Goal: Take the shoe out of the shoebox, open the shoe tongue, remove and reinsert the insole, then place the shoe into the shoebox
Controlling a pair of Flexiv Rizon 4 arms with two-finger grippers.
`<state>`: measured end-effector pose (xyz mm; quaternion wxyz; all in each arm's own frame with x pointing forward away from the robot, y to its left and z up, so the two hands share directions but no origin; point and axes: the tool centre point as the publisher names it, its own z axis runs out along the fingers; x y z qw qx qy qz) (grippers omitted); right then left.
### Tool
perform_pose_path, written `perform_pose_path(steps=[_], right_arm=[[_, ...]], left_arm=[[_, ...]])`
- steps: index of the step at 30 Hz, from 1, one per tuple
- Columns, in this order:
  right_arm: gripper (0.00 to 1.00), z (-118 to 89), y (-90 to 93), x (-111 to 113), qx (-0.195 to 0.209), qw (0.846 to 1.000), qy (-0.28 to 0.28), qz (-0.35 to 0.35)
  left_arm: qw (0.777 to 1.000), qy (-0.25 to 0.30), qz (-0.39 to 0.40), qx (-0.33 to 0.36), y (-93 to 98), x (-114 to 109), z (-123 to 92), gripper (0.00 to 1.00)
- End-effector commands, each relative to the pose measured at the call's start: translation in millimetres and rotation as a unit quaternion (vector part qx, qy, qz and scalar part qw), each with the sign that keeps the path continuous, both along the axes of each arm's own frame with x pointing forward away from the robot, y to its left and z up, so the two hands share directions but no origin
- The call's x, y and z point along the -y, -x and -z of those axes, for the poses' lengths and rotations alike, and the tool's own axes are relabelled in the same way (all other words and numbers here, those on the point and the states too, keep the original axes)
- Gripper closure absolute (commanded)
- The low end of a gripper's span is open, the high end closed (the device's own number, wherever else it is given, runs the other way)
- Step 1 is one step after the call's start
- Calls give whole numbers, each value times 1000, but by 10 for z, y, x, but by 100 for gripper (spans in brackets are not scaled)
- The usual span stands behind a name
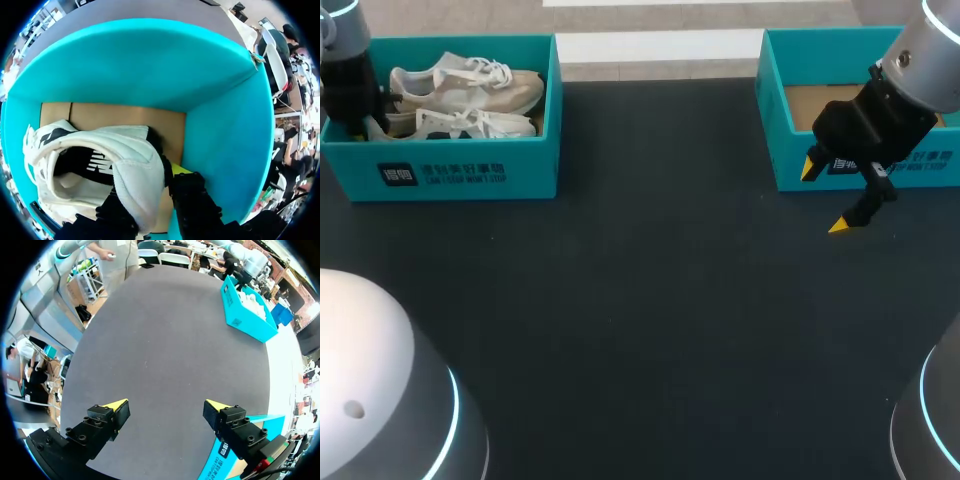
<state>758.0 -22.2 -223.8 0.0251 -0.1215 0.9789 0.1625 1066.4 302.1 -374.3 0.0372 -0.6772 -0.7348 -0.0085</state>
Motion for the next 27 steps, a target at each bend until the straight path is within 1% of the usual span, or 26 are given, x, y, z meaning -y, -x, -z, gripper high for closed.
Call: perform_pose_path(steps=[1, 5, 10, 13, 15, 17, 22, 27], right_arm=[[0, 8, -10, -3, -1, 1000, 1, 0], [0, 8, -10, -3, -1, 1000, 1, 0], [0, 8, -10, -3, -1, 1000, 1, 0], [0, 8, -10, -3, -1, 1000, 1, 0], [0, 8, -10, -3, -1, 1000, 1, 0], [0, 8, -10, -3, -1, 1000, 1, 0], [0, 8, -10, -3, -1, 1000, 1, 0], [0, 8, -10, -3, -1, 1000, 1, 0]], left_arm=[[1000, -12, 17, -8, 8, 54, -39, 100], [998, -16, 59, -18, 55, 48, -214, 100], [996, -4, 87, -18, 42, 10, -429, 100], [995, -6, 97, -11, 27, -8, -537, 100], [994, 8, 110, -12, 21, -19, -635, 100], [993, 18, 114, -11, 16, -30, -754, 100], [993, 19, 113, -8, 31, -25, -1087, 100], [994, 4, 109, 3, 87, 13, -1424, 100]])
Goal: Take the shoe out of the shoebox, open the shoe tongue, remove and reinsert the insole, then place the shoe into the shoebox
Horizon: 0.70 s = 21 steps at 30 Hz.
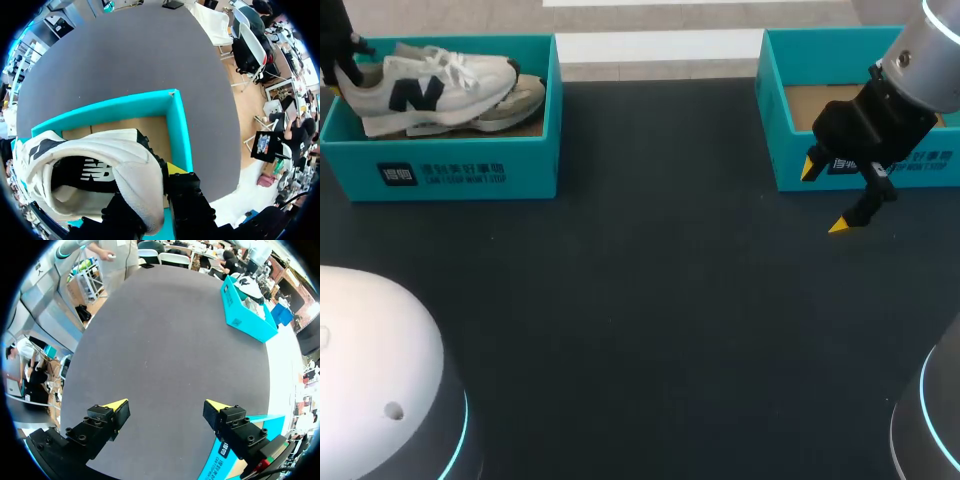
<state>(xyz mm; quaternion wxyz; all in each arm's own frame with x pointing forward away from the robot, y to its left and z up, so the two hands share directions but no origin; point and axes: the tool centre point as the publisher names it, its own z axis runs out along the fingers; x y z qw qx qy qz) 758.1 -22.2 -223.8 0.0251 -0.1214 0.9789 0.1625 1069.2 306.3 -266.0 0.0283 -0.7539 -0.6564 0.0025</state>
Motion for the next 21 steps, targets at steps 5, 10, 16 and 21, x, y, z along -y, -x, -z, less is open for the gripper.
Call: perform_pose_path(steps=[5, 10, 16, 21], right_arm=[[0, 8, -10, -3, -1, 1000, 1, 0], [0, 8, -10, -3, -1, 1000, 1, 0], [0, 8, -10, -3, -1, 1000, 1, 0], [0, 8, -10, -3, -1, 1000, 1, 0]], left_arm=[[1000, -17, -3, 14, 164, 83, -601, 100], [1000, -2, -16, 2, 208, 62, -827, 100], [1000, 1, -14, 5, 219, 59, -860, 100], [1000, 1, -14, 5, 219, 59, -860, 100]])
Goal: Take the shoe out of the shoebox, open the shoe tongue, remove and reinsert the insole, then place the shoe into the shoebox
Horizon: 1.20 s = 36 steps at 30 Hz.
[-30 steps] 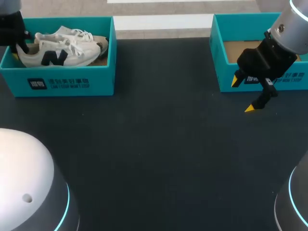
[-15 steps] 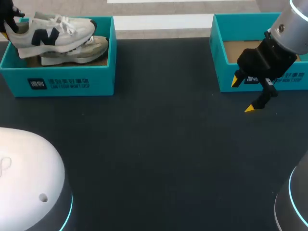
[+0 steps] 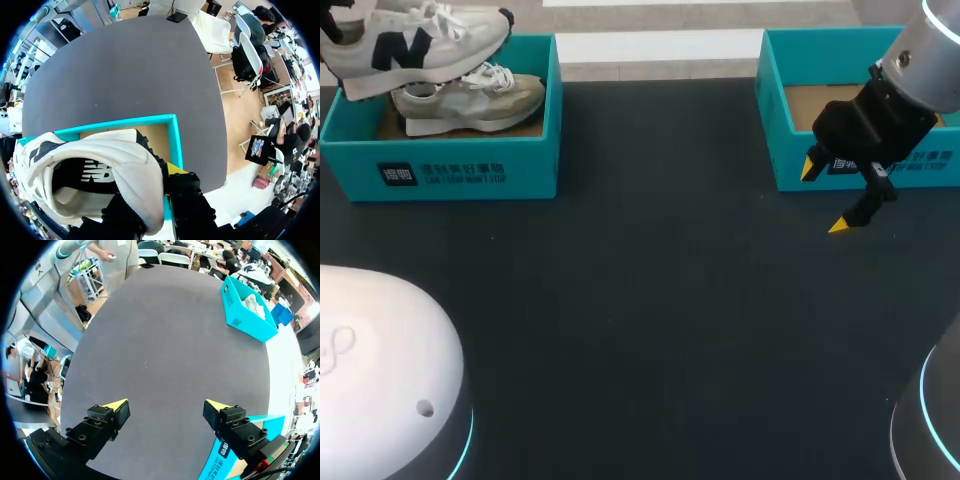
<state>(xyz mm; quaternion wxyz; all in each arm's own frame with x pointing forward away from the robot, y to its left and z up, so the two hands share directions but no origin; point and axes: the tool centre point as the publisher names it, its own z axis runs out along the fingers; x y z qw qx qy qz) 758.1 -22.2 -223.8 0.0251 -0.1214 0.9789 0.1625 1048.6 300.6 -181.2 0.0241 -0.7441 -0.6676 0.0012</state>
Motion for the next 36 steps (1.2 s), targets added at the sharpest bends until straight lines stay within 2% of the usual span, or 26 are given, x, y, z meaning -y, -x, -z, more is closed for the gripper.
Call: perform_pose_path(steps=[1, 7, 11, 16, 23, 33, 36], right_arm=[[0, 8, -10, -3, -1, 1000, 1, 0], [0, 8, -10, -3, -1, 1000, 1, 0], [0, 8, -10, -3, -1, 1000, 1, 0], [0, 8, -10, -3, -1, 1000, 1, 0], [0, 8, -10, -3, -1, 1000, 1, 0], [0, 8, -10, -3, -1, 1000, 1, 0], [0, 8, -10, -3, -1, 1000, 1, 0]], left_arm=[[1000, -1, 0, 1, 12, 2, -12, 100], [1000, -1, 0, 1, 12, 2, -12, 100], [1000, -11, 8, 16, 250, 100, 30, 100], [1000, -6, 2, 25, 519, 166, -1, 100], [999, -27, -19, 27, 889, 315, -54, 100], [999, -46, -16, 11, 1358, 608, 36, 100], [998, -61, -12, 20, 1517, 773, 70, 100]])
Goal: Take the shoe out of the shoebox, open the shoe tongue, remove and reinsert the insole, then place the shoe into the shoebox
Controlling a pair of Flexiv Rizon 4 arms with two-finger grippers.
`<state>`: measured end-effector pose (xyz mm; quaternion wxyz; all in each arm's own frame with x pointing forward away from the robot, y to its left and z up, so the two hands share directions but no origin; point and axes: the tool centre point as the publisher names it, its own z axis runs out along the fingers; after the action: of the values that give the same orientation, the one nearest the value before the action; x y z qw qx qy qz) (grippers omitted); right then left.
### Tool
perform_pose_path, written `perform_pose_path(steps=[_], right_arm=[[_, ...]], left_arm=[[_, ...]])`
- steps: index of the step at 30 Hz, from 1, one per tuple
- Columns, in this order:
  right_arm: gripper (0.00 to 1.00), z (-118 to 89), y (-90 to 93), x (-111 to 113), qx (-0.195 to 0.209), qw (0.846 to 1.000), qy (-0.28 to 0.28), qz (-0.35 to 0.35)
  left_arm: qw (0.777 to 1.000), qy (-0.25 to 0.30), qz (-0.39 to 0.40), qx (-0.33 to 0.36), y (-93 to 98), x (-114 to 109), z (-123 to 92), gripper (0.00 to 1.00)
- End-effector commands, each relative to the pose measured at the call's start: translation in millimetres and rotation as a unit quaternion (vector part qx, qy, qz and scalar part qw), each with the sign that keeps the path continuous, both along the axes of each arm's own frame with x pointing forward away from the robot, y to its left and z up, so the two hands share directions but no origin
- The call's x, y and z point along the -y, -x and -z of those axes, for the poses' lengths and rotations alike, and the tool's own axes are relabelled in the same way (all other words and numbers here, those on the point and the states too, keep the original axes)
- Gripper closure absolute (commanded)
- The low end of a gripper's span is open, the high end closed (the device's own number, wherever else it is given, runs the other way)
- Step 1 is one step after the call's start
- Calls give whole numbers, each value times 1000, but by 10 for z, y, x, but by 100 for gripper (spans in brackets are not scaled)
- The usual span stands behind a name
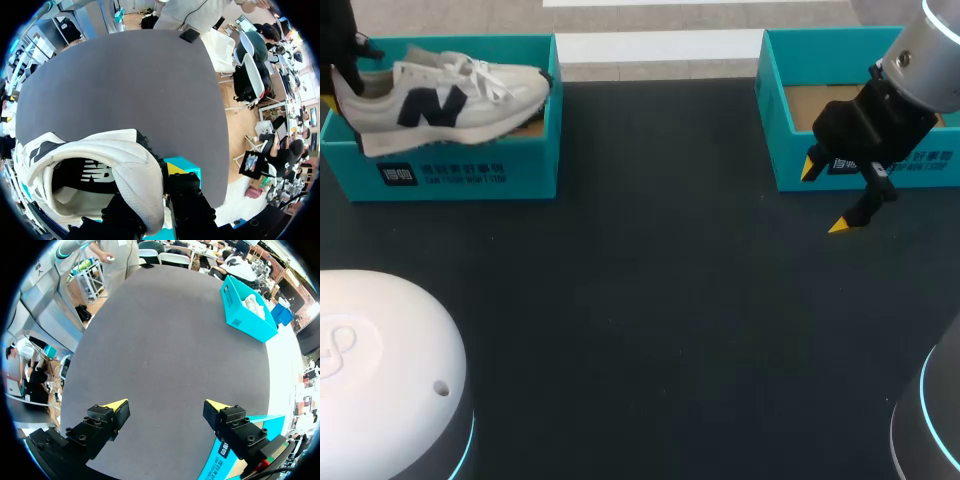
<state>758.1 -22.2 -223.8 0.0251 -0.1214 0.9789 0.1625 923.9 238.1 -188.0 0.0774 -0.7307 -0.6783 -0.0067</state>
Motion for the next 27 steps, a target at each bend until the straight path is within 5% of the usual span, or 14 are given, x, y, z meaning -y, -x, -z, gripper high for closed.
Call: perform_pose_path(steps=[1, 27], right_arm=[[0, 8, -10, -3, -1, 1000, 1, 0], [0, 8, -10, -3, -1, 1000, 1, 0]], left_arm=[[999, -11, 8, 49, 326, 196, 7, 100], [999, 34, 36, 14, 1123, 1585, 447, 100]])
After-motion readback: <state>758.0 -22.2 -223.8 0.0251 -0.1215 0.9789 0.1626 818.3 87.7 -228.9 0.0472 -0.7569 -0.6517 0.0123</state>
